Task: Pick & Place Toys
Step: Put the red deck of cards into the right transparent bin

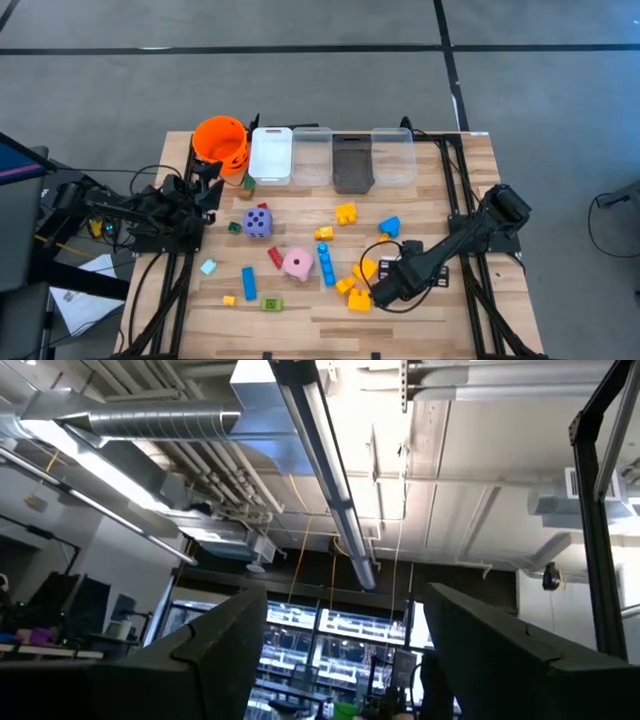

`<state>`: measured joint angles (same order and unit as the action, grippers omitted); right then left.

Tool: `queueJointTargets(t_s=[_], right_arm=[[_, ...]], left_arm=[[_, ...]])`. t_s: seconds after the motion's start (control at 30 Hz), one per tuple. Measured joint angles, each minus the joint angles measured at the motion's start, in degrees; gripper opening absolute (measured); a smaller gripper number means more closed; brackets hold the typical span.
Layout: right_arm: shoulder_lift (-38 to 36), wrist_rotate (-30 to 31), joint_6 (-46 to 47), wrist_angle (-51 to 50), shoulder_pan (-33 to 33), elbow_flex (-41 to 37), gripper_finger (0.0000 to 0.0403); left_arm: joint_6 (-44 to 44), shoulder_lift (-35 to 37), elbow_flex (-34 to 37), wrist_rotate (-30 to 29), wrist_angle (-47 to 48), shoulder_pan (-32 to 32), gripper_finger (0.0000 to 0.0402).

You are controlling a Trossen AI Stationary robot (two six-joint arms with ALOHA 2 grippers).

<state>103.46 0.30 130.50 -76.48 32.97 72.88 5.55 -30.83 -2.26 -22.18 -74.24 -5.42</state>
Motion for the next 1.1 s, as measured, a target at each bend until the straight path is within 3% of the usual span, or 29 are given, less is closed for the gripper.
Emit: queueJointTargets(t_s=[0.43, 0.8, 1.1], right_arm=[[0.00, 0.17, 0.07, 0.32, -2.03, 0.00, 0.0248], [-0.01, 0.17, 3.58, 0.74, -2.03, -0.19, 0.0239], [-0.55, -0.25, 4.77, 10.87, -1.92, -9.25, 0.0239]], left_arm=[[-0.38, 0.00, -0.02, -0.11, 2.71, -0.01, 0.0264], [-0.41, 0.02, -0.02, -0.32, 1.32, -0.01, 0.0264], [1.36, 0.04, -0.07, -0.39, -2.70, -0.01, 0.0264]])
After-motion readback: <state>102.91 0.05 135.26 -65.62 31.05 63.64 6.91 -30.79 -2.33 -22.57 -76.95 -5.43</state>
